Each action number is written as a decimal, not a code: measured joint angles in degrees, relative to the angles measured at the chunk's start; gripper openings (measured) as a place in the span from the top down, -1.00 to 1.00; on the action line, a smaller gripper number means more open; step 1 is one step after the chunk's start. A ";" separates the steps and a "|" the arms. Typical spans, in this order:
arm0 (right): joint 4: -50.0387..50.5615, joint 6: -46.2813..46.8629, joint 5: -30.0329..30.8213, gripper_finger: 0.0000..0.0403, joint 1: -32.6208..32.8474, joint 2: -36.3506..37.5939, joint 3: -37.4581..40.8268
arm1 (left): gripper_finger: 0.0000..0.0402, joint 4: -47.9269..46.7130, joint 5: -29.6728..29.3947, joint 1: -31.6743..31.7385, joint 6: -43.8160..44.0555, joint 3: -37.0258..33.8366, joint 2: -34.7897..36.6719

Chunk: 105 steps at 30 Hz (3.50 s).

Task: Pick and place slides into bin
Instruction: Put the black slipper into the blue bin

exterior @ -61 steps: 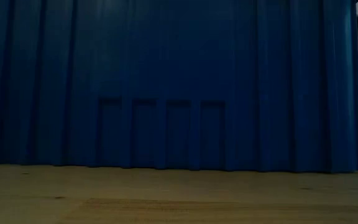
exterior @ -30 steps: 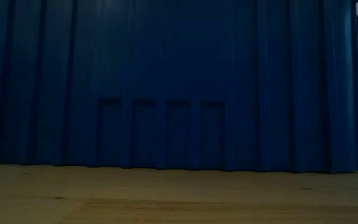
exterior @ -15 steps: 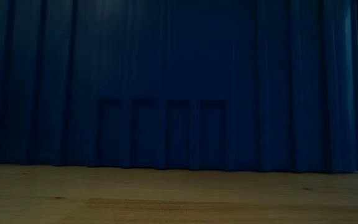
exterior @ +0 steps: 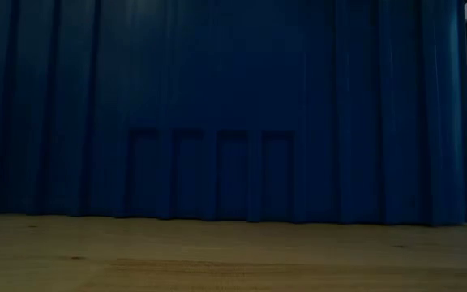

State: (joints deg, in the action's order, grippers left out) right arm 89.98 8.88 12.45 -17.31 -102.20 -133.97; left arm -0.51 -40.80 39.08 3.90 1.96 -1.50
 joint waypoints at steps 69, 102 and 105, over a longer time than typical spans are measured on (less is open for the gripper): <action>-30.84 6.89 1.34 0.31 25.17 41.22 91.38 | 0.00 -0.13 -3.91 0.01 0.00 0.00 0.00; -31.00 10.60 4.31 0.31 25.16 40.69 91.17 | 0.00 -0.26 -4.11 0.01 0.02 0.00 0.02; -31.56 14.69 3.21 0.31 25.15 40.48 91.17 | 0.00 -0.26 -4.11 0.00 0.02 0.00 0.02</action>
State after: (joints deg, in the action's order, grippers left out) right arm 58.42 23.57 15.67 7.84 -61.71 -42.81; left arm -0.78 -44.91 39.08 3.92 1.96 -1.48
